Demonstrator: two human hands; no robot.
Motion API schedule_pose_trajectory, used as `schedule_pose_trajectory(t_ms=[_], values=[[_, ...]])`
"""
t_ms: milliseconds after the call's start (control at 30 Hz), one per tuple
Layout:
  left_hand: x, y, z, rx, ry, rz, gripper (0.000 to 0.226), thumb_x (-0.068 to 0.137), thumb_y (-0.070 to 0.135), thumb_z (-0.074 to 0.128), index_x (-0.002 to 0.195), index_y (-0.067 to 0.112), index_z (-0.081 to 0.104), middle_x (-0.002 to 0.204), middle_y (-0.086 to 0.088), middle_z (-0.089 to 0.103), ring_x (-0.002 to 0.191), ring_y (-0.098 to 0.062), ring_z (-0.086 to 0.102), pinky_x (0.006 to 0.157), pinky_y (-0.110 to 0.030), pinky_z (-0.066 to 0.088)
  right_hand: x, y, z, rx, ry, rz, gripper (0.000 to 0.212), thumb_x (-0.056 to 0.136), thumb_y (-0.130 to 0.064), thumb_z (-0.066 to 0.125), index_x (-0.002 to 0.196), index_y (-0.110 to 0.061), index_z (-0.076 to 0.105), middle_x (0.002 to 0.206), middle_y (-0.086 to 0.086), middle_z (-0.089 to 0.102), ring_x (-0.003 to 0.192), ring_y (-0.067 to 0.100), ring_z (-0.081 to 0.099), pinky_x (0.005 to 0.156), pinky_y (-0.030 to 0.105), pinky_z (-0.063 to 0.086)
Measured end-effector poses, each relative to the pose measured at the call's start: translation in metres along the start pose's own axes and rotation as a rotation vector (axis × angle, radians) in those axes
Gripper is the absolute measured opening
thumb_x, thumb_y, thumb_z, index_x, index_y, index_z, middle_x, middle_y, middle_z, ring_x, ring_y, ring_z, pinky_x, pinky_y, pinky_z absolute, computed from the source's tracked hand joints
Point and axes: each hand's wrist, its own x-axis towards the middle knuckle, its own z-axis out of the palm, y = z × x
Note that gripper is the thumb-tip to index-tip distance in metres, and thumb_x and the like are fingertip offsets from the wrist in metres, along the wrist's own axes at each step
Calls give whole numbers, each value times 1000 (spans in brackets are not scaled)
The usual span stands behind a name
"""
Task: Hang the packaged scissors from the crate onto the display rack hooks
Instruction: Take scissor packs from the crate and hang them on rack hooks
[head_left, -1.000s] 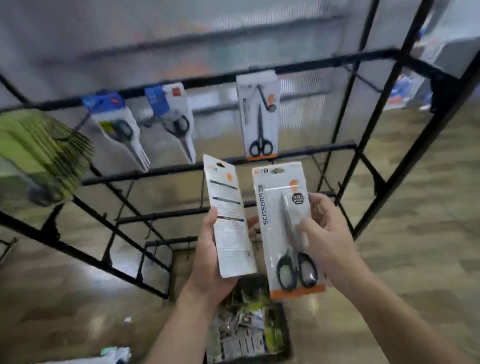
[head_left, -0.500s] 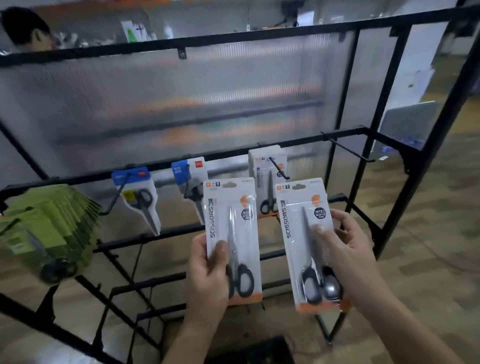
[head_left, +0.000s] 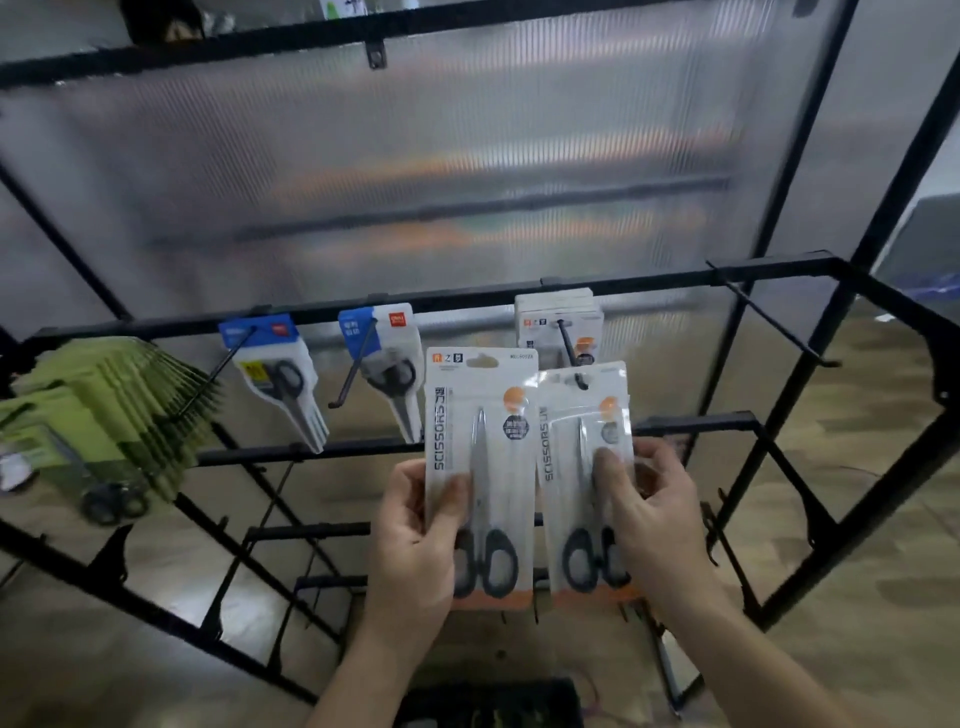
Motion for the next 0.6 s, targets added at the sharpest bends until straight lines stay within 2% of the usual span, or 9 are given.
schedule_pose_trajectory(t_ms=[67,167,267,333,467,600], values=[[-2,-3,12,23,28,-18,3,90,32,66,86,32,67,85,-3,72,78,-18,71,66,-31,60,13,5,-2,-21,-53,29,22,97,-38,63,105,-17,60,95,3,70,81,7,72,61,23,59],[-10,-8,25,51,75,-66,8,90,34,71,85,30,66,79,1,70,73,-14,68,62,-29,56,37,8,-2,-46,-102,41,32,96,-45,62,100,-13,62,90,9,70,76,15,72,63,35,62],[-20,-7,30,42,91,-113,7,88,27,69,90,21,68,80,-2,72,75,-19,70,64,-32,60,66,12,1,-99,-101,39,38,98,-48,60,94,-10,62,85,14,68,66,20,63,59,36,55],[-26,-3,33,26,67,-145,17,87,20,65,99,8,65,87,-6,76,79,-20,75,62,-29,61,85,13,4,-97,-105,61,38,98,-48,60,93,-11,61,86,16,67,67,28,62,60,44,55],[-35,1,45,22,61,-138,22,81,13,67,98,0,64,87,-11,78,78,-20,76,61,-25,60,116,10,9,-133,-61,79,31,97,-46,64,92,-15,62,82,7,67,72,23,64,67,45,58],[-38,-2,50,49,-19,-171,26,83,16,70,103,0,65,95,-12,78,89,-26,76,69,-34,62,127,3,8,-138,-64,128,26,97,-41,65,94,-16,64,87,6,72,83,30,71,72,52,62]])
